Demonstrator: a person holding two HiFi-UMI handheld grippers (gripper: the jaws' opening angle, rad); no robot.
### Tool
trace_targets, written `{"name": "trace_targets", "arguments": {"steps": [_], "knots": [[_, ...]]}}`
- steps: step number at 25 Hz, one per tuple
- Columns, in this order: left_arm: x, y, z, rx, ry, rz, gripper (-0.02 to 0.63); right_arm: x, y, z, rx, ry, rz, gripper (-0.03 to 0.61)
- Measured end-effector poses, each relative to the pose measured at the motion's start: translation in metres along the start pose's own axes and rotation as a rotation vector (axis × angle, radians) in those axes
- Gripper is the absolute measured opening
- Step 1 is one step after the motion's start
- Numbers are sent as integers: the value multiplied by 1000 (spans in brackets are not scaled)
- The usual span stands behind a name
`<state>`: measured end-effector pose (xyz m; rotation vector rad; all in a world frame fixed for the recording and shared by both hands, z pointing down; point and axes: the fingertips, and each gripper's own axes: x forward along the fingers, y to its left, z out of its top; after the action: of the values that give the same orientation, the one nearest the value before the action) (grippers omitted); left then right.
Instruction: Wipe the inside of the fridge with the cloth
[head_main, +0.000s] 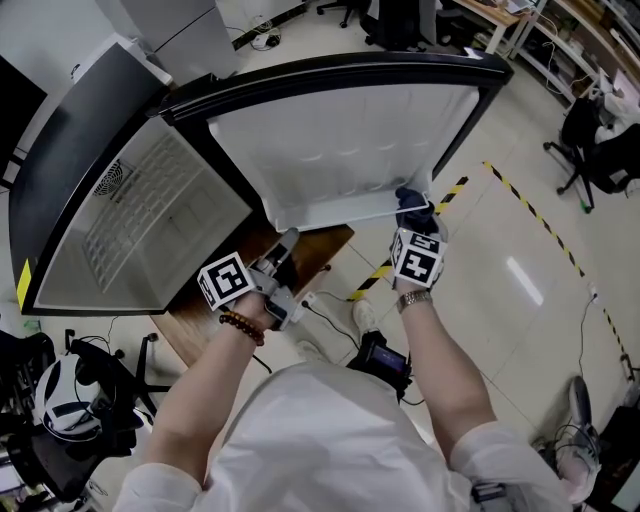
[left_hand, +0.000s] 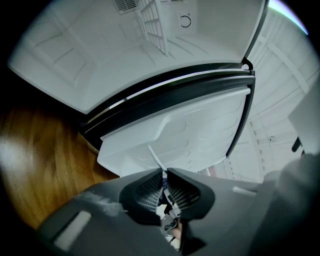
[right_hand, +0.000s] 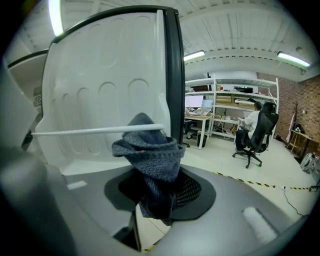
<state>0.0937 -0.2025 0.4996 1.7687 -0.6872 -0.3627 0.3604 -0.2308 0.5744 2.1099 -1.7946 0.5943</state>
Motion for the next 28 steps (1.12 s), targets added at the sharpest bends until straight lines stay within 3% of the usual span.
{"name": "trace_targets", "arguments": {"steps": [5,9,14,17,23,28], "knots": [[2,-5,1,-4,2,-38,32,-7,-7,1,-5,-4,-2,138],[0,0,0,-12,-4,-8,32,-15,-12,7,-24,-11,14,138],[1,-2,-2,-15,-3,-37,32,-22,-20,7,-41,-12,15,138],[-3,13,-5,-16,-2,23,32,-28,-28,5,-64,-4,8,138],[0,18,-8,-40,-12,-40,31,-43,-46,-16,-107,53,-15,138],[2,38,-6,-47,-34,-6,31,-58,-59,-16,-123,50,-25,138]]}}
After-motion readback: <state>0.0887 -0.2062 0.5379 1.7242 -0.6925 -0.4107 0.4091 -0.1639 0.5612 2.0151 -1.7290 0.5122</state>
